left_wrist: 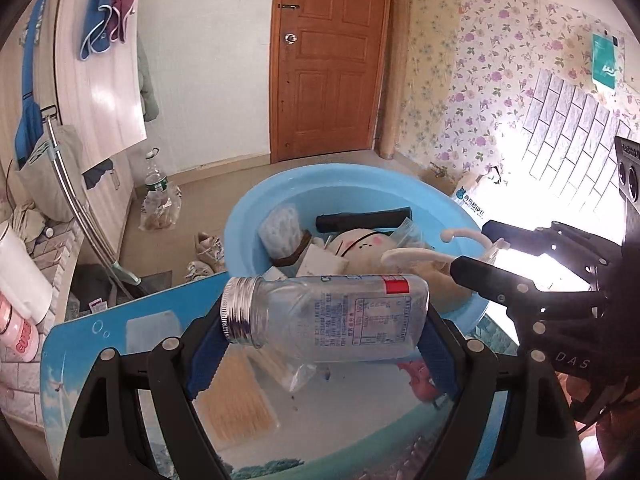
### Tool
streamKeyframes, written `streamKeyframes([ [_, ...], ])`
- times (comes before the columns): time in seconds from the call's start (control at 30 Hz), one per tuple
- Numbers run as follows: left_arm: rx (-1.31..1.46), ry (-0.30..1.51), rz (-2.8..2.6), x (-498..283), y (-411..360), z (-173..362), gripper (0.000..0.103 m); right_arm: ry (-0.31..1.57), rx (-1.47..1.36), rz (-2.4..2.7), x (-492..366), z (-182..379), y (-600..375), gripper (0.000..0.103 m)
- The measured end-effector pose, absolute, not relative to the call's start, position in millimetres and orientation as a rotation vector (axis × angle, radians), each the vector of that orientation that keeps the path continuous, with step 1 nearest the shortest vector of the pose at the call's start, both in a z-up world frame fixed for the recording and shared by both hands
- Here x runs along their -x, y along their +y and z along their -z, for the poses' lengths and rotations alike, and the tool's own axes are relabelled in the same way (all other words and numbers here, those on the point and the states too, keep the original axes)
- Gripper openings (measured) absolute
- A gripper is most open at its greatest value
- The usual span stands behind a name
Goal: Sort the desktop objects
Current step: 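Carry the bottle and hook over the basin and open both tools, then move the left tool to the toothpick box while the right tool reaches the cotton-swab bag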
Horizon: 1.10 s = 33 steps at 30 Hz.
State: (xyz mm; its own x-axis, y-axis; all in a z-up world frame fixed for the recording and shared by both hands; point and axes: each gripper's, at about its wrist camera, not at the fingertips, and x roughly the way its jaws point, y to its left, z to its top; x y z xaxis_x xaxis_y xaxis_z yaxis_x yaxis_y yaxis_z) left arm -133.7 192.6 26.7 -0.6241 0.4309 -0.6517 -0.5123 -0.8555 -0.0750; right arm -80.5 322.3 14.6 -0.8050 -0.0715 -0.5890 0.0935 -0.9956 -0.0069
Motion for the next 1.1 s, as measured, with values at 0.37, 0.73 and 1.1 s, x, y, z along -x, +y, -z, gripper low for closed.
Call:
streamKeyframes([
  [0.37, 0.909, 0.192, -2.395, 147.4, 212.2, -26.3, 0.09, 0.012, -0.971, 2.91, 96.9, -4.1, 335.7, 0.054],
  [0.73, 0.956, 0.129, -2.509, 139.6, 158.9, -25.2, 0.09, 0.038, -0.95, 2.9, 93.9, -8.5, 317.5, 0.065],
  [1.1, 1.105, 0.014, -2.618, 135.5, 90.3, 5.8, 0.09, -0.001, -0.847, 2.833, 74.3, -25.1, 280.2, 0.068],
])
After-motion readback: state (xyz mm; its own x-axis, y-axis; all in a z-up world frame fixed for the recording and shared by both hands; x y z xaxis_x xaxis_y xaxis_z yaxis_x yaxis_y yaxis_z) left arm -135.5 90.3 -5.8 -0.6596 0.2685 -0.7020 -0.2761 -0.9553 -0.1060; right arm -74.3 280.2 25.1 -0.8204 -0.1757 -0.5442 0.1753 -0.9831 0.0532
